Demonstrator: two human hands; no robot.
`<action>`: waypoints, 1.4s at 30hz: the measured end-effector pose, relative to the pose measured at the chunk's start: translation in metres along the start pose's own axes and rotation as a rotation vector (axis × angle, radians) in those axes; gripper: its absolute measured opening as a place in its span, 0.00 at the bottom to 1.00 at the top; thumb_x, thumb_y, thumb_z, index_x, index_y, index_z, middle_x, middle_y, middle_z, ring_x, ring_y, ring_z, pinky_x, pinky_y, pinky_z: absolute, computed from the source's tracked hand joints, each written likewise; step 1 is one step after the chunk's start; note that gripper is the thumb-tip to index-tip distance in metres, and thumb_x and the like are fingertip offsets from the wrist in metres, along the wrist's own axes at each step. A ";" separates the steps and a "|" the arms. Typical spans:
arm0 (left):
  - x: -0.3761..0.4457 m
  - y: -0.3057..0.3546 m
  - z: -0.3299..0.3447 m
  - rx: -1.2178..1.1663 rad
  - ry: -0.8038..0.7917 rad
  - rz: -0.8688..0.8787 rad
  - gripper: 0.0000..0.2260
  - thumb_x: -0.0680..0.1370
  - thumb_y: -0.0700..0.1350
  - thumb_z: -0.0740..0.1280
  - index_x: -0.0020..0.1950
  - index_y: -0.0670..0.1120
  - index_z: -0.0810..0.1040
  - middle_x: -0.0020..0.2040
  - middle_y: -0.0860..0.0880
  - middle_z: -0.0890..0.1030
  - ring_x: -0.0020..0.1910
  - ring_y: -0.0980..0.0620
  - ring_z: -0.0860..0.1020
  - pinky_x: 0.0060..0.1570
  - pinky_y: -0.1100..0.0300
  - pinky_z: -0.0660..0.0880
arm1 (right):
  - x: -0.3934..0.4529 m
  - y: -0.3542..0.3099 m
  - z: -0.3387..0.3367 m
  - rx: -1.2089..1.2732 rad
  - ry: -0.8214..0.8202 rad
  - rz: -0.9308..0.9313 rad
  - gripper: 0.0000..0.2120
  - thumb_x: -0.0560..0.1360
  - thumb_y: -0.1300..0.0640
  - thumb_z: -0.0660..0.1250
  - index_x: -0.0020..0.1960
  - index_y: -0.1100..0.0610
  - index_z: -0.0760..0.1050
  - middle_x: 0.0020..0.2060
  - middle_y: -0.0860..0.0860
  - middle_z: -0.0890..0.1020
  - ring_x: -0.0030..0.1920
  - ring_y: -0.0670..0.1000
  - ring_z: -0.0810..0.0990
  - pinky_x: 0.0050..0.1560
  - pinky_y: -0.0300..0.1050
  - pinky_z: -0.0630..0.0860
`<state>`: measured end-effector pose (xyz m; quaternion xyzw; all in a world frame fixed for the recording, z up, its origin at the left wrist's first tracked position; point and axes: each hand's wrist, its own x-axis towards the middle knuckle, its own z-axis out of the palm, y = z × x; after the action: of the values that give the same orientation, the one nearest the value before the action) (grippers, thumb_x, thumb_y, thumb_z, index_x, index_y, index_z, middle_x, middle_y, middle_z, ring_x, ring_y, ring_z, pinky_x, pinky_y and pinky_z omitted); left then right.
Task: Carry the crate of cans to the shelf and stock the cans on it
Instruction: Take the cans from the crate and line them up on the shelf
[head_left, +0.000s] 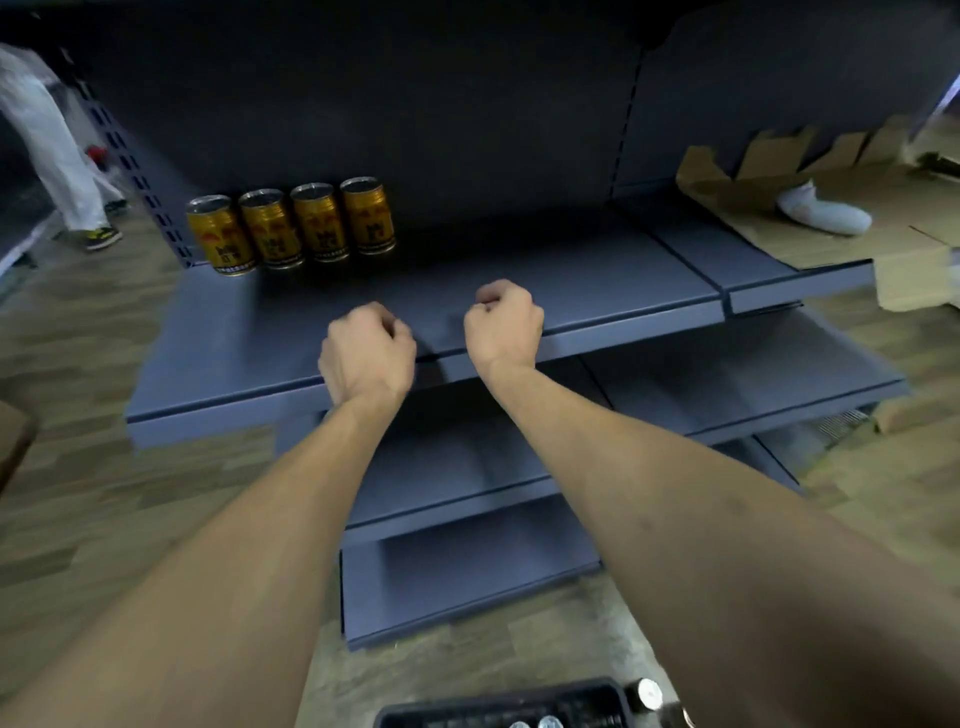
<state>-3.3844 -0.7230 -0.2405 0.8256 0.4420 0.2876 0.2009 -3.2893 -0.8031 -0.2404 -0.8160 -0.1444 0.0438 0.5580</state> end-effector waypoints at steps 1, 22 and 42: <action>-0.010 -0.001 -0.001 -0.003 0.000 0.001 0.08 0.77 0.46 0.62 0.48 0.48 0.82 0.48 0.42 0.83 0.48 0.38 0.79 0.46 0.53 0.74 | -0.007 0.003 -0.003 -0.008 0.005 -0.004 0.13 0.78 0.63 0.62 0.59 0.58 0.80 0.51 0.56 0.83 0.53 0.55 0.81 0.50 0.38 0.73; -0.154 -0.034 0.069 0.061 -0.149 -0.020 0.06 0.77 0.44 0.63 0.44 0.49 0.80 0.36 0.46 0.78 0.36 0.42 0.73 0.38 0.56 0.69 | -0.067 0.141 -0.070 -0.198 -0.206 0.105 0.10 0.77 0.60 0.63 0.55 0.54 0.80 0.46 0.53 0.84 0.49 0.54 0.82 0.48 0.40 0.76; -0.419 -0.102 0.318 0.444 -0.981 -0.041 0.16 0.78 0.49 0.63 0.64 0.47 0.69 0.58 0.42 0.76 0.56 0.39 0.78 0.49 0.52 0.74 | -0.184 0.532 -0.186 -0.602 -0.253 0.863 0.18 0.76 0.56 0.63 0.64 0.58 0.72 0.62 0.61 0.74 0.64 0.62 0.74 0.63 0.50 0.72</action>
<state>-3.4256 -1.0485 -0.6645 0.8768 0.3626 -0.2359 0.2102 -3.3227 -1.2009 -0.6790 -0.9134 0.1316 0.3235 0.2093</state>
